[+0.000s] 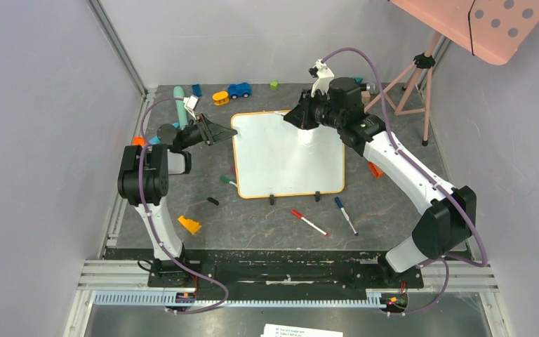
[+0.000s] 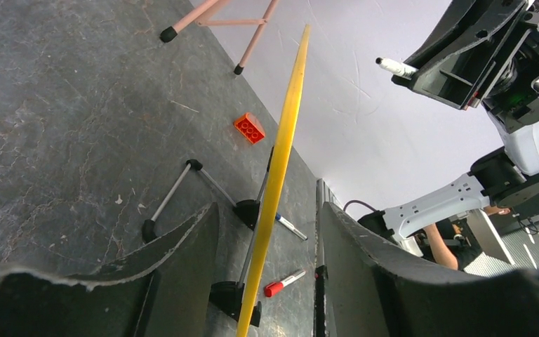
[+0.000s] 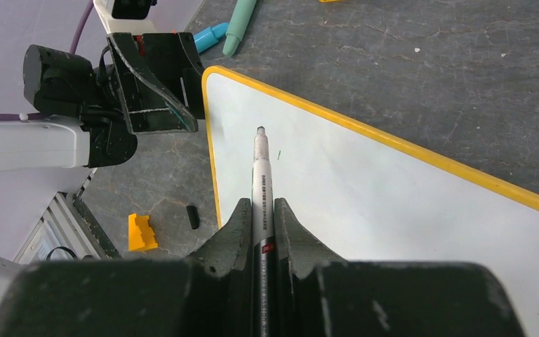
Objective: Write a sentence on the whiteboard
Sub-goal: Hold the whiteboard on the whiteboard stand.
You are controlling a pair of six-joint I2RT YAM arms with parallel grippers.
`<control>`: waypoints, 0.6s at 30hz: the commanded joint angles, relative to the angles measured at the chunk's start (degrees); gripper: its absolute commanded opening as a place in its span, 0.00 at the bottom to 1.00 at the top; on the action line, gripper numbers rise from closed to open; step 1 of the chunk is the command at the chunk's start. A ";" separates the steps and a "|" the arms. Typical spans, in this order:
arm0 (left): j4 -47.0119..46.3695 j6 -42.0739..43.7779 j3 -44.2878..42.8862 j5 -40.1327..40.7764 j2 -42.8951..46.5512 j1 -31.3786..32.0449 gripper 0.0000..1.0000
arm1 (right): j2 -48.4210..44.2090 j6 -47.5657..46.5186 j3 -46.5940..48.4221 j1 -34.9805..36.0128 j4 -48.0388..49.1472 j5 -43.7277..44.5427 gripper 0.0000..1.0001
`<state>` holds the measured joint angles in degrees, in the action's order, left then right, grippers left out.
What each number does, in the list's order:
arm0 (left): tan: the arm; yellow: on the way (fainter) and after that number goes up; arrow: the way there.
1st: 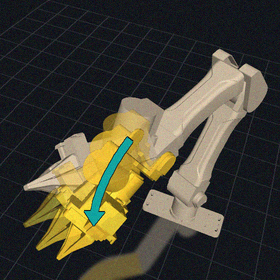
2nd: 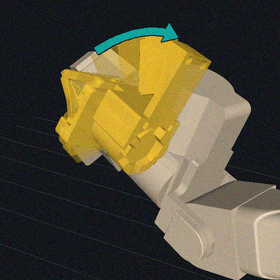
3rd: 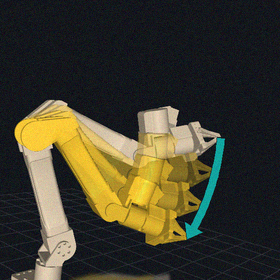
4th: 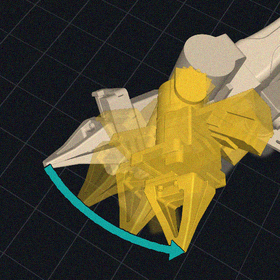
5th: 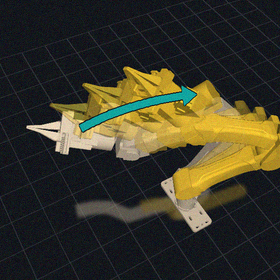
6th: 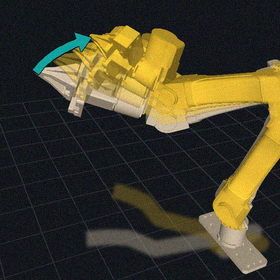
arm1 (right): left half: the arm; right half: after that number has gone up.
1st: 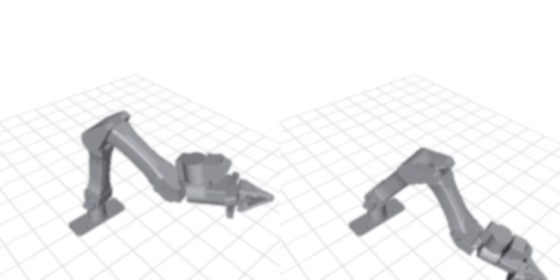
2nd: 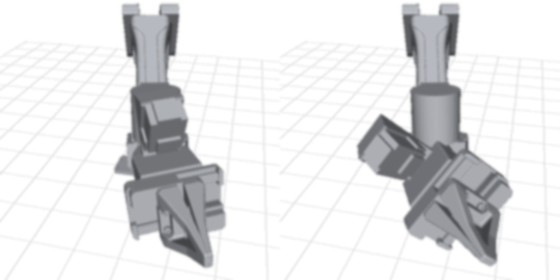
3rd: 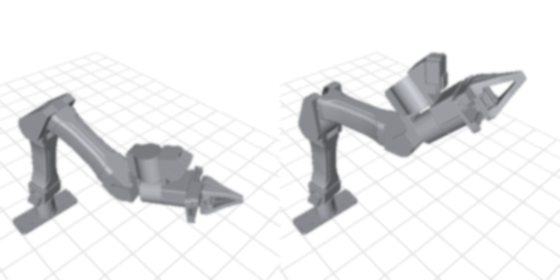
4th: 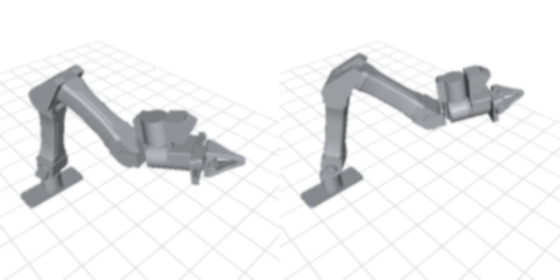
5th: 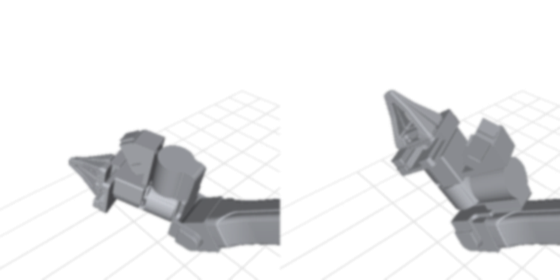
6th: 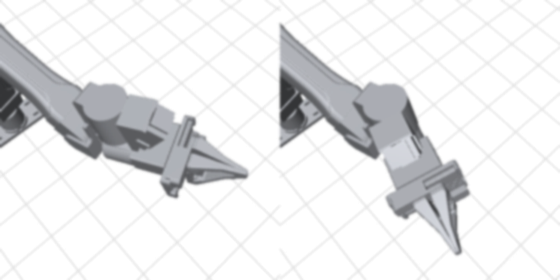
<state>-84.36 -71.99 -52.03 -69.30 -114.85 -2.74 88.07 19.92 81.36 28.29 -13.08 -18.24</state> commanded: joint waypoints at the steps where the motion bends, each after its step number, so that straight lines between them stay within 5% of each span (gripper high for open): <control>1: -4.85 1.74 -2.15 -2.22 0.88 0.12 0.66 | -2.23 0.38 -0.66 0.09 3.23 -0.98 0.00; 6: -4.85 2.25 -1.35 -2.63 1.46 0.46 0.75 | -1.70 0.07 -0.35 0.08 3.40 -1.54 0.00; 18: -4.85 2.85 -3.84 -4.39 -0.74 4.86 0.61 | -0.33 -0.44 1.72 0.10 2.99 -3.44 0.00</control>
<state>-84.33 -71.96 -52.90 -70.85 -114.85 -1.21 88.03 19.97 80.75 28.29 -12.47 -20.01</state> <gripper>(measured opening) 0.615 0.117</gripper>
